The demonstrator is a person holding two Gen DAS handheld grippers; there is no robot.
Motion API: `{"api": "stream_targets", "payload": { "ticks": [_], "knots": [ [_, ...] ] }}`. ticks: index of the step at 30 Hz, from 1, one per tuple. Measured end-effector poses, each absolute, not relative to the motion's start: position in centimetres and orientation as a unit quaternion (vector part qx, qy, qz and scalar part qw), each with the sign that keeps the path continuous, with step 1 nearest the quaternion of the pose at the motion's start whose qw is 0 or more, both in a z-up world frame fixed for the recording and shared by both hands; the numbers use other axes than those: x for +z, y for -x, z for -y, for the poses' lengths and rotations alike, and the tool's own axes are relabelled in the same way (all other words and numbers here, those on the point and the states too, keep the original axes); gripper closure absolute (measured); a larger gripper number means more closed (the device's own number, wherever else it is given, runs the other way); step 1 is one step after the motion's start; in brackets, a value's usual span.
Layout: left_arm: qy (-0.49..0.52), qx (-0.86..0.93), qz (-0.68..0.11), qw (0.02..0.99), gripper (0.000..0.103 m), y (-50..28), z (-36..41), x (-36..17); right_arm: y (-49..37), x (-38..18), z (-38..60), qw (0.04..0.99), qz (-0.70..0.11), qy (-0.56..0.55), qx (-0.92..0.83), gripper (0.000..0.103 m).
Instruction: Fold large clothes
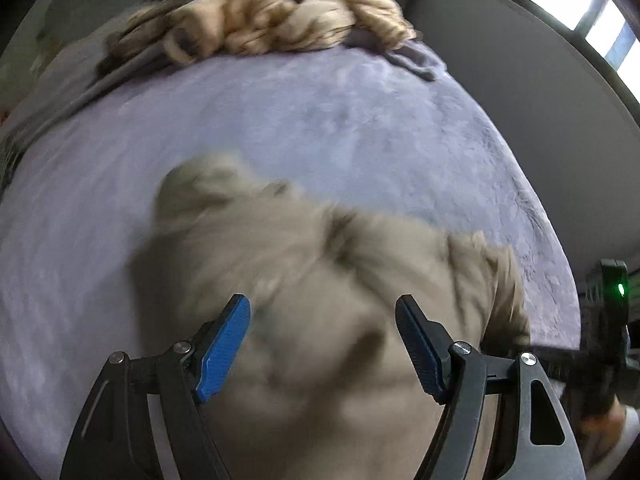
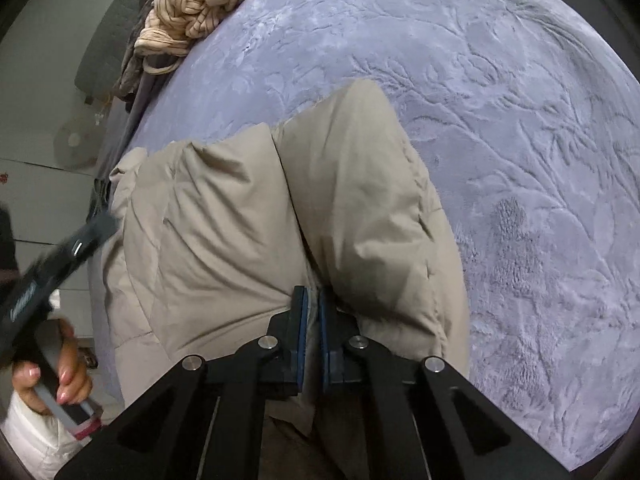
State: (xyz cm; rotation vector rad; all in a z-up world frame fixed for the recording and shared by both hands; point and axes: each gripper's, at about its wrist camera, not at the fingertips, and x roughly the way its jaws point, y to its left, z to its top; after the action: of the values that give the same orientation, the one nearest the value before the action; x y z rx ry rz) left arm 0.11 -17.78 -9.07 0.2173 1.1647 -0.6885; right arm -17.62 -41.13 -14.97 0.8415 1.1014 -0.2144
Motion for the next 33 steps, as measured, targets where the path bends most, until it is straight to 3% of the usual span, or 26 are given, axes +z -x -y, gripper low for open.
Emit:
{"api": "stream_targets", "payload": {
  "ticks": [3, 4, 5, 12, 20, 33],
  "knots": [
    [-0.094, -0.307, -0.564, 0.761, 0.024, 1.5, 14.4, -9.9, 18.4, -14.1, 41.2, 0.763, -0.507, -0.389, -0.097, 0.098],
    [-0.098, -0.301, -0.570, 0.758, 0.005, 2.2, 13.8, -10.4, 18.6, -13.5, 41.0, 0.766, -0.505, -0.386, -0.094, 0.093],
    [-0.101, -0.292, -0.576, 0.756, 0.000, 3.2, 13.0, -10.9, 18.5, -12.7, 40.8, 0.772, -0.502, -0.380, -0.091, 0.093],
    [-0.068, -0.263, -0.611, 0.744, 0.000, 6.2, 10.7, -12.3, 21.2, -7.9, 38.4, 0.799, -0.493, -0.343, -0.017, 0.093],
    [-0.075, -0.233, -0.613, 0.751, 0.000, 7.6, 9.8, -11.6, 21.9, -13.1, 35.7, 0.750, -0.585, -0.309, 0.000, 0.094],
    [-0.067, -0.219, -0.609, 0.759, 0.000, 8.4, 7.7, -11.1, 22.1, -11.3, 35.1, 0.757, -0.567, -0.320, -0.056, 0.093]
  ]
}}
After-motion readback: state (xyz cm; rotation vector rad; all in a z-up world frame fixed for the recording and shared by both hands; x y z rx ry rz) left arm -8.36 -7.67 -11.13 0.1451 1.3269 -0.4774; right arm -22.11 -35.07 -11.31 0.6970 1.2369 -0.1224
